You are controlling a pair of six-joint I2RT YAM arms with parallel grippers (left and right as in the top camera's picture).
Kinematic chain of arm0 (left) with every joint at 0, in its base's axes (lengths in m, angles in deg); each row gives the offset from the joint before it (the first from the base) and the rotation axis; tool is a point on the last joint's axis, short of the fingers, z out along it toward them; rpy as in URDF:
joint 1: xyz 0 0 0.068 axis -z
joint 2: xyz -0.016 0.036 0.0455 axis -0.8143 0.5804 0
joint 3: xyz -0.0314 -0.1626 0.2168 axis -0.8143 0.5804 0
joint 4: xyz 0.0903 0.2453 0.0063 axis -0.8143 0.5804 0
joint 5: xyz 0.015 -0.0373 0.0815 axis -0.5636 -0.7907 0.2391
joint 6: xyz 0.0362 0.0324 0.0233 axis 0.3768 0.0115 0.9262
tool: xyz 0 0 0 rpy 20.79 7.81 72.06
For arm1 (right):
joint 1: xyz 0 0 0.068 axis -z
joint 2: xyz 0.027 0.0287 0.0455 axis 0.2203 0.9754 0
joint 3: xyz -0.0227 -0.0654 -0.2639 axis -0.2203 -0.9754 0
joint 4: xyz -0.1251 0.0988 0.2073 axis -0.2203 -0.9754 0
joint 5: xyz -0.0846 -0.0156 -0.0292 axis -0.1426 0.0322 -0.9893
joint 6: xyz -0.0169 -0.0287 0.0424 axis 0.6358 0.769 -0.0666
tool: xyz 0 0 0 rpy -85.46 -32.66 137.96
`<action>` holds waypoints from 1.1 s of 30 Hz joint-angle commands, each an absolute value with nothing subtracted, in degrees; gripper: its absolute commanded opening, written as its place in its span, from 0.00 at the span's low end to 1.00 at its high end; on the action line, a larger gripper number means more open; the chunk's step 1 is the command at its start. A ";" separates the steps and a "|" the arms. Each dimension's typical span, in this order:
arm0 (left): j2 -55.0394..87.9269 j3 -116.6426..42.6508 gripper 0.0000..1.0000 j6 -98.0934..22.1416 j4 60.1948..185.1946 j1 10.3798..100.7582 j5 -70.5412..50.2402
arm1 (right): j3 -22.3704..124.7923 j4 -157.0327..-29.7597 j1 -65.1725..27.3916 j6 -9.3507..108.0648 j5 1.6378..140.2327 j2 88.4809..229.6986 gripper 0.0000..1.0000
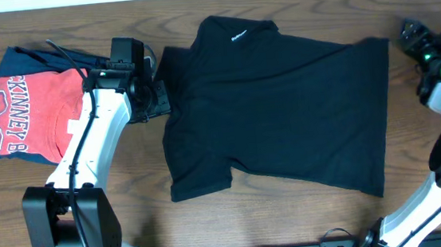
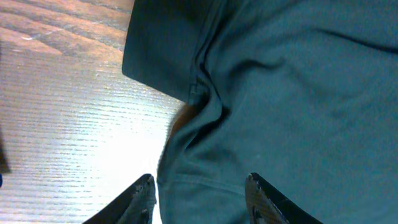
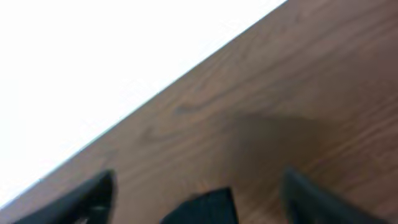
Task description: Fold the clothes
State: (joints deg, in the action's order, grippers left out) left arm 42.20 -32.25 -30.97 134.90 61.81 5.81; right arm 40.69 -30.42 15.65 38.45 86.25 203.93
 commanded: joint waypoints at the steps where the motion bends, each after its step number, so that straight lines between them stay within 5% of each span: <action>1: 41.35 -32.36 0.49 -29.16 135.73 61.98 5.87 | 41.19 -32.38 17.99 40.18 96.52 199.16 0.99; 5: 38.44 -32.47 0.48 -29.16 136.93 61.98 5.87 | 41.19 -40.75 19.96 40.18 104.13 191.14 0.99; 12: 25.85 -32.47 0.49 -29.16 139.91 61.98 5.89 | 41.19 -72.97 20.59 40.85 106.00 174.27 0.99; 14: 21.72 -32.47 0.57 -29.16 140.54 61.98 5.94 | 41.19 -83.24 20.57 43.06 105.68 171.47 0.99; 20: 13.26 -32.45 0.72 -29.16 141.90 61.98 6.55 | 39.66 -113.28 18.54 44.48 83.01 171.08 0.99; 23: 11.45 -32.45 0.73 -29.13 143.54 61.98 6.55 | 34.70 -118.11 16.73 44.48 72.96 171.58 0.99; 27: 11.47 -32.45 0.74 -28.72 145.74 61.98 6.53 | 26.57 -114.15 16.97 41.90 67.08 171.58 0.88; 29: 11.97 -32.45 0.74 -28.74 146.40 61.98 6.53 | 22.65 -111.83 17.14 39.87 67.62 171.58 0.69; 33: 13.00 -32.45 0.74 -28.74 147.47 61.98 6.53 | 15.46 -106.83 17.14 37.93 67.95 171.58 0.56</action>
